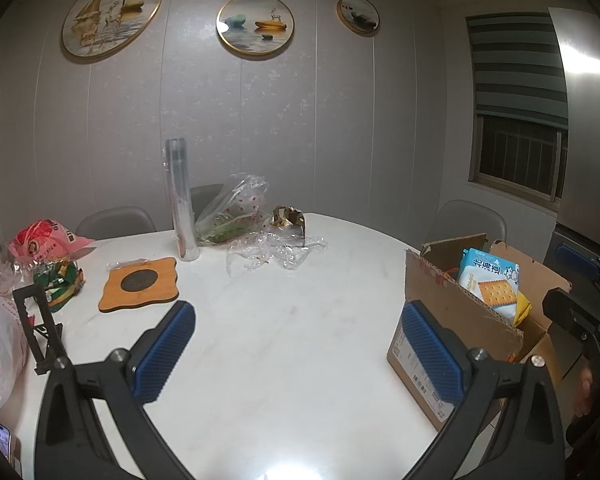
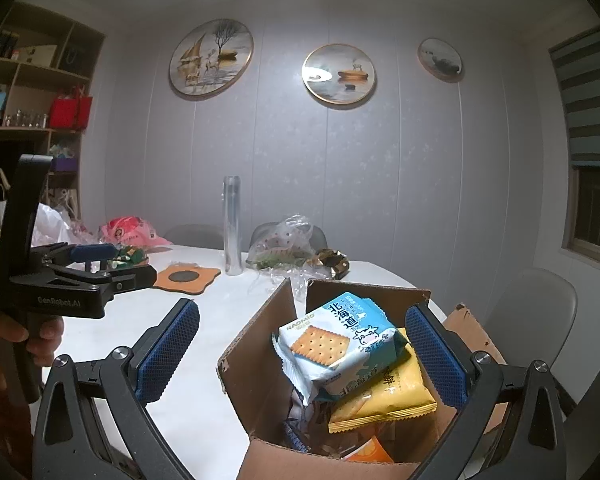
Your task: Organize snacks
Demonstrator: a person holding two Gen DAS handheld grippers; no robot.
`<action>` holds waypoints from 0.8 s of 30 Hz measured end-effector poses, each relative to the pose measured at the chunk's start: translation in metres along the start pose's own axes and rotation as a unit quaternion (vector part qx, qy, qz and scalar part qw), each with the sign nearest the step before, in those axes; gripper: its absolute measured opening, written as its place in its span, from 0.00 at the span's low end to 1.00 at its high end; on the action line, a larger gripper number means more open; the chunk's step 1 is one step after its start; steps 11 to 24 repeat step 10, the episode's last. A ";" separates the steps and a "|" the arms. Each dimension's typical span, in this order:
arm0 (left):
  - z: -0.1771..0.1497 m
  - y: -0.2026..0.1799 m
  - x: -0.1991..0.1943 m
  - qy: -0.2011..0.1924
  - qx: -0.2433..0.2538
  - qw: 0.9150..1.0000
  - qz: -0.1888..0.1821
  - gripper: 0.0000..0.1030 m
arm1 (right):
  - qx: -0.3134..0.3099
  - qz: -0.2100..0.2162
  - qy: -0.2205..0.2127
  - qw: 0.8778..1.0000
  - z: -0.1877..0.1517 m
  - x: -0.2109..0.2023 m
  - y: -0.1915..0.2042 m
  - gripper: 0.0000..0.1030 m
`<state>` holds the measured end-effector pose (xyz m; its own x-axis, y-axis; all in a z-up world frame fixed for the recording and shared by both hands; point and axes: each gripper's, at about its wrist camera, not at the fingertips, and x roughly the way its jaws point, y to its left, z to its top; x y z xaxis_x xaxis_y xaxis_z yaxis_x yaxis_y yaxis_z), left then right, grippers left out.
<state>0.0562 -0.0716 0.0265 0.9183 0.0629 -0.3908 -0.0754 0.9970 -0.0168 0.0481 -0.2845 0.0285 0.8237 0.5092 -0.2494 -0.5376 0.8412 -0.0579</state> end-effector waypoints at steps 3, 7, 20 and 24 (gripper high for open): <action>0.000 0.001 -0.001 0.000 -0.002 1.000 -0.002 0.99 | 0.001 0.001 -0.001 1.000 0.000 0.000 -0.001 1.00; -0.001 0.002 -0.002 -0.002 -0.003 1.000 -0.002 0.99 | 0.001 0.002 -0.001 1.000 -0.001 -0.001 -0.001 1.00; -0.001 0.003 -0.003 -0.001 -0.004 1.000 -0.003 0.99 | 0.001 0.002 -0.001 1.000 -0.001 -0.001 -0.001 1.00; -0.001 0.003 -0.003 -0.001 -0.004 1.000 -0.003 0.99 | 0.001 0.002 -0.001 1.000 -0.001 -0.001 -0.001 1.00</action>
